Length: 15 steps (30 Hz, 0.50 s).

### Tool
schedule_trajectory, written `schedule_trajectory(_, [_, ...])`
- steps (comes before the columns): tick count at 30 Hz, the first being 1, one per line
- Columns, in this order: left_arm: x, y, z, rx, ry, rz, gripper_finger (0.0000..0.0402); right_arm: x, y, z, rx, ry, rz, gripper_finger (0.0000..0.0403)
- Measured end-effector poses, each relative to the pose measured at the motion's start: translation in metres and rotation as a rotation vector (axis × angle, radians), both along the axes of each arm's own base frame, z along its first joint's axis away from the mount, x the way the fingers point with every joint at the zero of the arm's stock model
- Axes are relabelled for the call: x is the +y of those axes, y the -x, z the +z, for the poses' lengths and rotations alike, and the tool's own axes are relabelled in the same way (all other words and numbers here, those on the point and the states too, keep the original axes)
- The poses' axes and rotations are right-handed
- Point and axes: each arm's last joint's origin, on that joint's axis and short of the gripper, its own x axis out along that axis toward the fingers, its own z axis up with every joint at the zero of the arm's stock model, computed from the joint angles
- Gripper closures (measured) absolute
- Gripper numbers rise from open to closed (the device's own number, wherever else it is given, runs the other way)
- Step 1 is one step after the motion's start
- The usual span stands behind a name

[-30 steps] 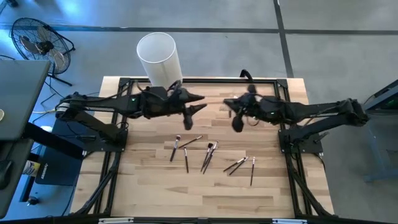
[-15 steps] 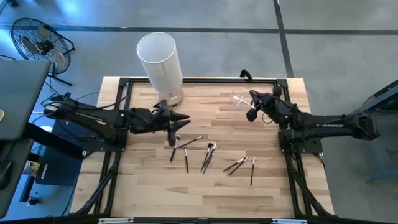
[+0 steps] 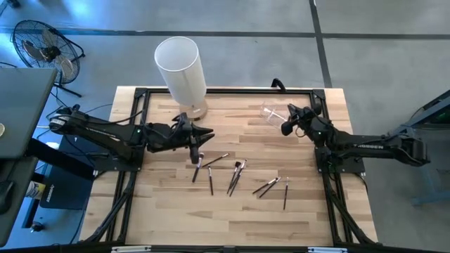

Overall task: Put items in baskets/containers
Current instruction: Put the powder brush into the transparent organizer, then put the foundation brush into the transparent organizer

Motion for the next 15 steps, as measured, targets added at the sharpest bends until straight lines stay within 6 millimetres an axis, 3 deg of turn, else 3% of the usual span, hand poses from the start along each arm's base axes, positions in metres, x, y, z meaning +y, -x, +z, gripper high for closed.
schedule_trajectory(9, [0.001,0.000,0.000,0.000,-0.003,0.016,0.0326,0.001,0.004,-0.010,-0.042,-0.046,-0.025,0.0295])
schedule_trajectory(15, [0.001,0.000,-0.001,0.008,-0.005,0.016,0.0326,0.001,-0.001,0.015,-0.074,0.075,-0.025,0.0271])
